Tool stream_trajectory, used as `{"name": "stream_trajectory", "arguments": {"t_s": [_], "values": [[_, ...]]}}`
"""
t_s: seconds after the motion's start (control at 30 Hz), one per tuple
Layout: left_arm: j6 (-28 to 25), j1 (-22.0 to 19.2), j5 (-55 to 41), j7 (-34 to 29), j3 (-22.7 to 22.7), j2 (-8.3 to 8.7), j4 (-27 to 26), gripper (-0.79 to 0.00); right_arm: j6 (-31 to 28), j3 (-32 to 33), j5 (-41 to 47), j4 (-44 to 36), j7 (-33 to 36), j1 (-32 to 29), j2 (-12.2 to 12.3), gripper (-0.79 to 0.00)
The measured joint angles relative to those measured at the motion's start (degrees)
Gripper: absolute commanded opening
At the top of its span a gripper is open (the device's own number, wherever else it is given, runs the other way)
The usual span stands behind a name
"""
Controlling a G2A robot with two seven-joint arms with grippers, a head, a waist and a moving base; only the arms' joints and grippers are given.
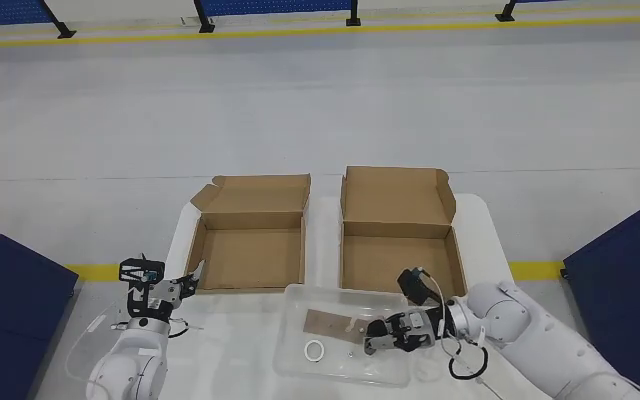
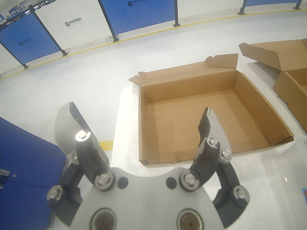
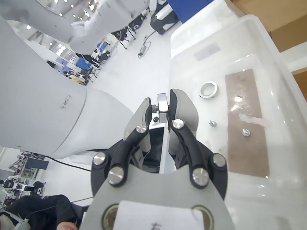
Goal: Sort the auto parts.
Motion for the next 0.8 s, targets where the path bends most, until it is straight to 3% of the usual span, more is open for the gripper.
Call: {"name": "stream_trajectory", "arguments": {"t_s": [0.43,0.8], "values": [[0.0,0.0,0.0,0.0,0.0,0.00,0.0,0.000,-0.3,-5.4,16.5,0.6,-0.3,4.1,5.1,-0.785],[0.0,0.0,0.0,0.0,0.0,0.00,0.0,0.000,-0.3,-8.5,21.3,0.6,-0.3,6.1,6.8,-0.785]]}}
